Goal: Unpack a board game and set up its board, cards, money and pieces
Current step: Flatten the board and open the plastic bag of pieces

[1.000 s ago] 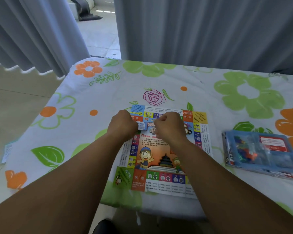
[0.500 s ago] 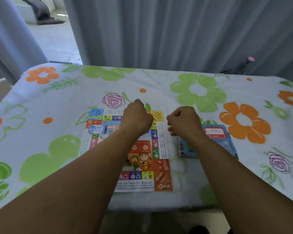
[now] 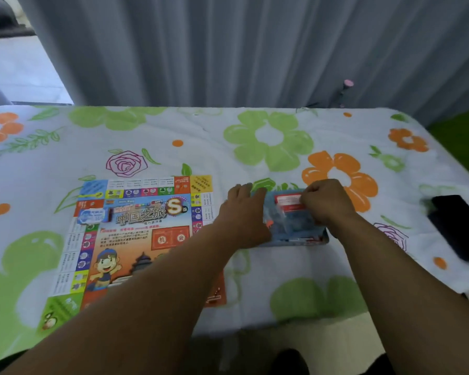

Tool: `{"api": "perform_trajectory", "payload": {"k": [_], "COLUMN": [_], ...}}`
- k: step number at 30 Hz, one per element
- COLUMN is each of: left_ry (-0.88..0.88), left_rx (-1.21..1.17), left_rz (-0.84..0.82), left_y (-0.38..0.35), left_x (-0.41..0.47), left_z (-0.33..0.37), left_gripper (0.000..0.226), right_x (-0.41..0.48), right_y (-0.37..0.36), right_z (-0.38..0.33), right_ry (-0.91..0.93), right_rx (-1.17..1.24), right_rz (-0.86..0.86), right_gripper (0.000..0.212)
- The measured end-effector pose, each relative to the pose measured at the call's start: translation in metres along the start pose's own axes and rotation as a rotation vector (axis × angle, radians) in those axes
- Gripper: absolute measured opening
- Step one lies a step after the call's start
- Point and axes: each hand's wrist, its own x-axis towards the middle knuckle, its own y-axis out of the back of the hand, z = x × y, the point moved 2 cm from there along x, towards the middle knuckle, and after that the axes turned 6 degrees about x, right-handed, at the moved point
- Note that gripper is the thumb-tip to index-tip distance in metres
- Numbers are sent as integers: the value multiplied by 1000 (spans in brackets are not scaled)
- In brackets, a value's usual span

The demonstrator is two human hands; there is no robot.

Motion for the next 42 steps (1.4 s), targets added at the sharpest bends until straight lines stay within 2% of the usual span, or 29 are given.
{"api": "perform_trajectory", "payload": {"k": [5,10,23,25,27,30,33,39,42], "left_ry": [-18,-29,-42,-21,-8,46,173,262,303], "left_rx": [41,32,49,17,-33,-159,-290,-325,-385], "left_rz": [-52,-54,-88,-94,-87,-13,25,151,199], "left_y": [-7,-6,-4,-6,-5,2,-3,-7,-5], "left_x": [3,6,6,8,10,15,21,26,26], "left_z": [2,1,3,3,5,12,7,2,1], "left_gripper": [95,88,88,82,66,17,38,22,22], "right_x": [4,6,-8,-8,-8,-9,-9,-7,-6], "right_y": [-1,-7,-15,-17,-19,-21,-20,-20,-19], "right_z": [11,14,0,0,-1,-3,-5,-6,-8], "right_ry": [-60,-102,-147,-153,-169,-188,-196,-184,-179], "right_rx": [-48,-54,216,229,245,269,267,231,216], "right_rz": [-34,-45,-137,-147,-162,-180,-187,-180,-167], "right_gripper": [18,27,38,36,34,32,27,33,33]}}
